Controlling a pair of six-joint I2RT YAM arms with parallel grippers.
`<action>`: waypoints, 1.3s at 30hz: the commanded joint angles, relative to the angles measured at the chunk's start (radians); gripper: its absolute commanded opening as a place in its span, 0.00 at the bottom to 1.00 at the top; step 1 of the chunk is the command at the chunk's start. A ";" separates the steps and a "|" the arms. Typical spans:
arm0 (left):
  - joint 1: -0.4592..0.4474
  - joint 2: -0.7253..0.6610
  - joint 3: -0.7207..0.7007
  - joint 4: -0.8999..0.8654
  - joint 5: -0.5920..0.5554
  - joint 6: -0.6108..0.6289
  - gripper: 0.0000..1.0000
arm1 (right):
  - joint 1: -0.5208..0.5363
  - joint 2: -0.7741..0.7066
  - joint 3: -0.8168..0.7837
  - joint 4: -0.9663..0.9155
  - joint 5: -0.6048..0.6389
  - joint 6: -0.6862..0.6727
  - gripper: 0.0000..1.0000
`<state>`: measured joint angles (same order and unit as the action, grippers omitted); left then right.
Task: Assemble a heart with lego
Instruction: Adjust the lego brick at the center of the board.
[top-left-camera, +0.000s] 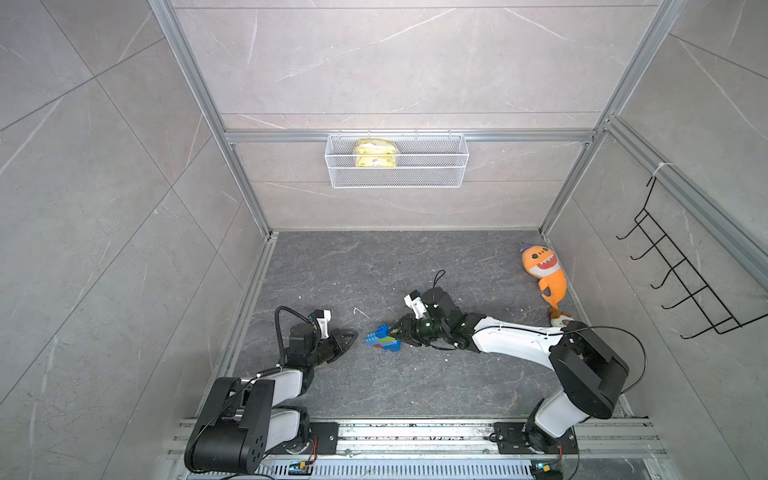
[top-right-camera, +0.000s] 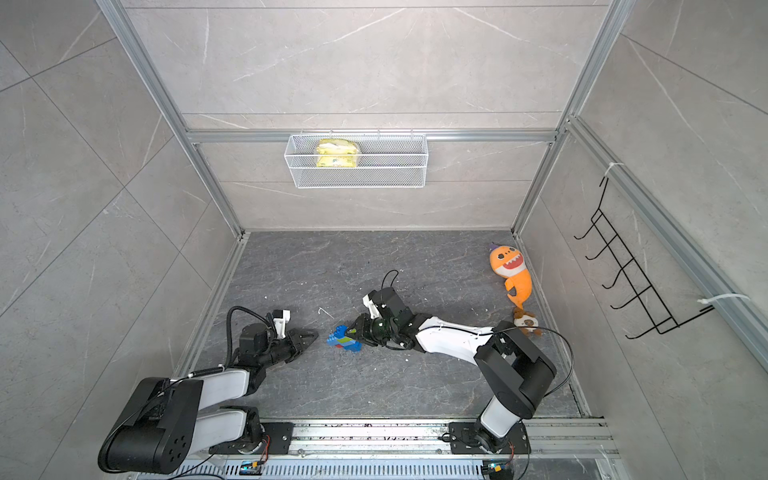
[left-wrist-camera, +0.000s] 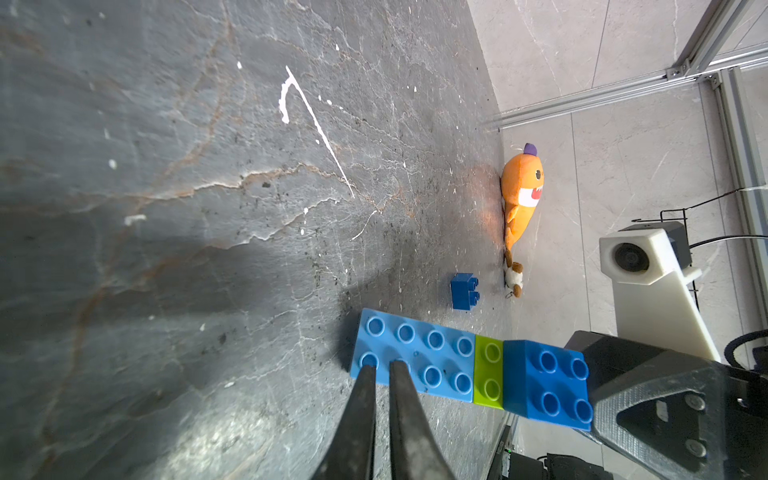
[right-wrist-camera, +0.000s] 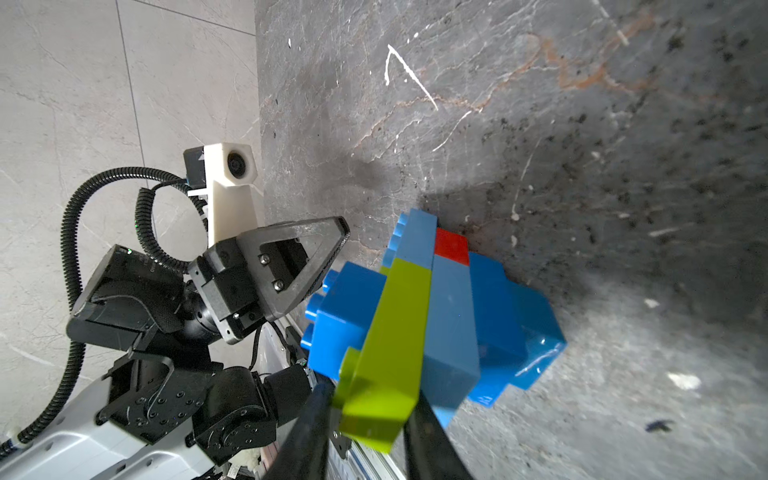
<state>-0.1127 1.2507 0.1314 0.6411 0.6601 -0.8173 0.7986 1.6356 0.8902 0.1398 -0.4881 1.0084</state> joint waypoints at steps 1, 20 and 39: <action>-0.002 -0.019 -0.006 -0.003 0.001 0.027 0.13 | -0.008 0.012 -0.024 0.024 -0.001 0.004 0.27; -0.003 -0.030 0.000 0.177 0.038 -0.178 0.38 | -0.182 0.142 -0.220 0.966 -0.323 0.376 0.21; -0.010 0.492 0.060 0.773 0.039 -0.427 0.49 | -0.253 0.354 -0.308 1.293 -0.368 0.488 0.19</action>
<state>-0.1181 1.7576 0.1730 1.2739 0.6907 -1.2293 0.5541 1.9640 0.5987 1.3701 -0.8322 1.5074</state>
